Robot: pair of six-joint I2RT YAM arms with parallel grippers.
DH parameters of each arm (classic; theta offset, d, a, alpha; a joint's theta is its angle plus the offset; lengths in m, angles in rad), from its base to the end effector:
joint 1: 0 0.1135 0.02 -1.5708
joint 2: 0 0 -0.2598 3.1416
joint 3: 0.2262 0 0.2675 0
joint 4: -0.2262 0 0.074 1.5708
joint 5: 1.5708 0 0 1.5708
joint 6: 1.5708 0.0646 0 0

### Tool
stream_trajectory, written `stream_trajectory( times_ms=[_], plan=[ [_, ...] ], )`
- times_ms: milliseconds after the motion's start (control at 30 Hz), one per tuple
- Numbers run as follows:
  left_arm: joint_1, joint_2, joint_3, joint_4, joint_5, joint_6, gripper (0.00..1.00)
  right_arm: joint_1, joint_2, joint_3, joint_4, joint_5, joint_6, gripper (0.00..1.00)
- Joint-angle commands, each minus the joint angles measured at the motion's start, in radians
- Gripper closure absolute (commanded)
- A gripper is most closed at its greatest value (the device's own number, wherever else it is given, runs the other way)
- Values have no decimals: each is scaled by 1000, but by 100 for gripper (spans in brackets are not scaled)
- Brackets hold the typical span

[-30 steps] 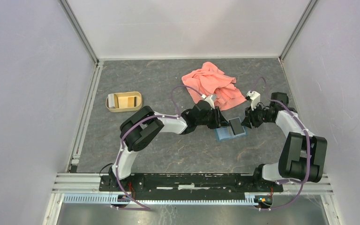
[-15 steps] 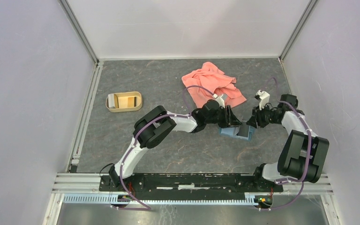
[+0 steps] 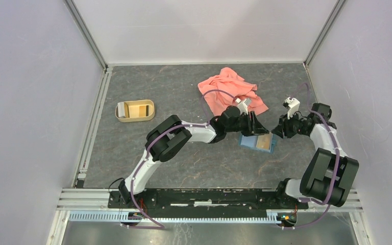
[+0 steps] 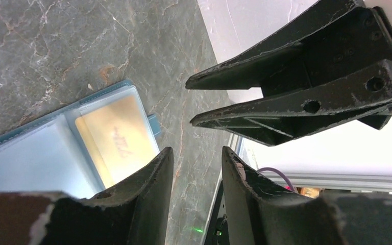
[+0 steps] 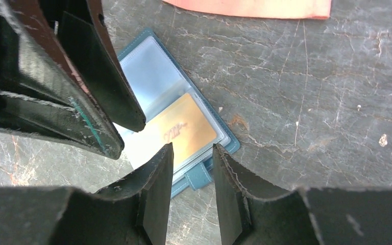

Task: Put the credit cards into the card holder
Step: Insert the credit card into the card holder, then pick up the credit card from the storage box.

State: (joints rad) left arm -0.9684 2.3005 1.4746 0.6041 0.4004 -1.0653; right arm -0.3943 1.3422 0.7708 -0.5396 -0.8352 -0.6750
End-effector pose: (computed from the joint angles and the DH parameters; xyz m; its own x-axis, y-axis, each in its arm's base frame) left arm 0.2876 -0.4627 0.1268 -0.9128 -0.0946 -0.3974 0.3627 0.2595 -0.8950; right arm 0.2630 -0.0576 0.1709 -0.6172 -0.1974 -0.7616 -0.5529 0.7975 0.2414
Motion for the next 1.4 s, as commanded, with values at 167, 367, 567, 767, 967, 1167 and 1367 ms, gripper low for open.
stream_trajectory(
  times_ms=[167,367,567,767,967,1167,1367],
  plan=[
    [56,-380,-219,-153,-224,427,54,-9,-26,-3,-107,-166,-203,60],
    [63,-735,-430,-303,-501,758,44,-5,-87,-76,-12,-153,-240,61],
    [171,-992,-620,-392,-563,761,14,0,-101,-113,91,40,-145,62],
    [353,-1211,-809,-410,-445,612,8,12,-32,-102,187,276,14,62],
    [384,-1388,-872,-492,-559,632,0,98,55,-78,226,414,46,63],
    [392,-1433,-888,-549,-556,634,0,272,130,-38,194,371,42,64],
    [413,-1413,-878,-570,-569,649,0,468,160,37,142,281,22,64]
  ],
)
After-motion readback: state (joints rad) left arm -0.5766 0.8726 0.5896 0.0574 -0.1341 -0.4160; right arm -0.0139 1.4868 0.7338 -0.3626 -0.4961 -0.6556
